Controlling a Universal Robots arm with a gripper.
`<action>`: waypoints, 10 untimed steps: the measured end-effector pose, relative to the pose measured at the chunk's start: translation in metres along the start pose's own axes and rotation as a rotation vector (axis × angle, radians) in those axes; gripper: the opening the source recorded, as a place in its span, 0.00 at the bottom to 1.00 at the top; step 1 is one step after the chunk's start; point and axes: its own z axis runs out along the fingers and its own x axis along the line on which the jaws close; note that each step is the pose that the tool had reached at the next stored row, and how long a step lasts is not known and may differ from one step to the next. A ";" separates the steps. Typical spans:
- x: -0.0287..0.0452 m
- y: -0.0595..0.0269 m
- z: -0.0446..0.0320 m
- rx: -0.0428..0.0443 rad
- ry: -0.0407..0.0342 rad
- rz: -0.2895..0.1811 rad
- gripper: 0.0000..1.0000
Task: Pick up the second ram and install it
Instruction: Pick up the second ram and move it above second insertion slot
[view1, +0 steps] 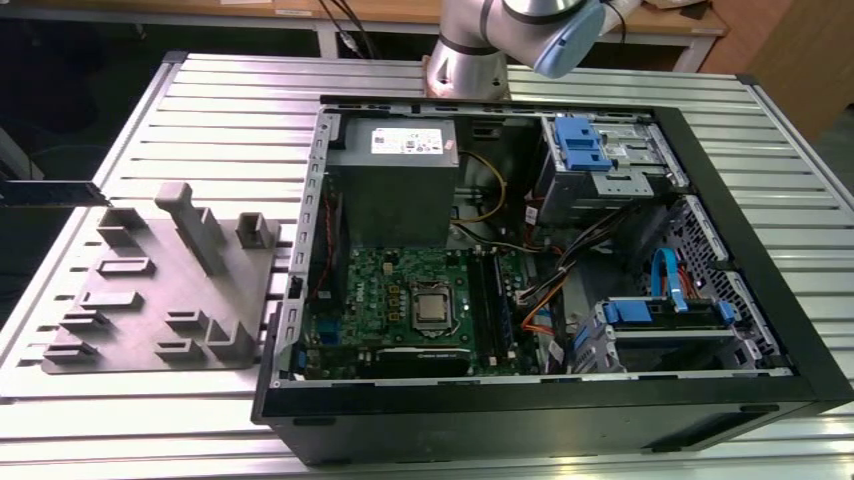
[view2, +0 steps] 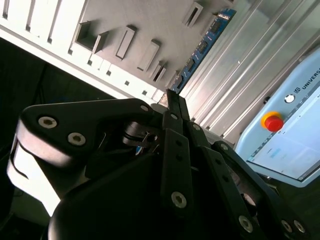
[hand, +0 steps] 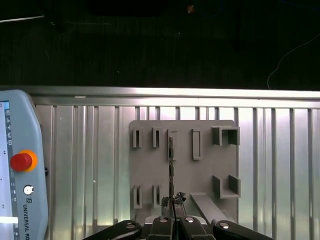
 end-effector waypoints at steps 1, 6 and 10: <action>0.0000 0.0000 -0.0001 0.0000 0.0000 0.000 0.08; 0.0000 0.0000 -0.0002 0.0000 0.0000 0.000 0.08; 0.0000 -0.0017 -0.0005 -0.0003 0.0002 0.000 0.08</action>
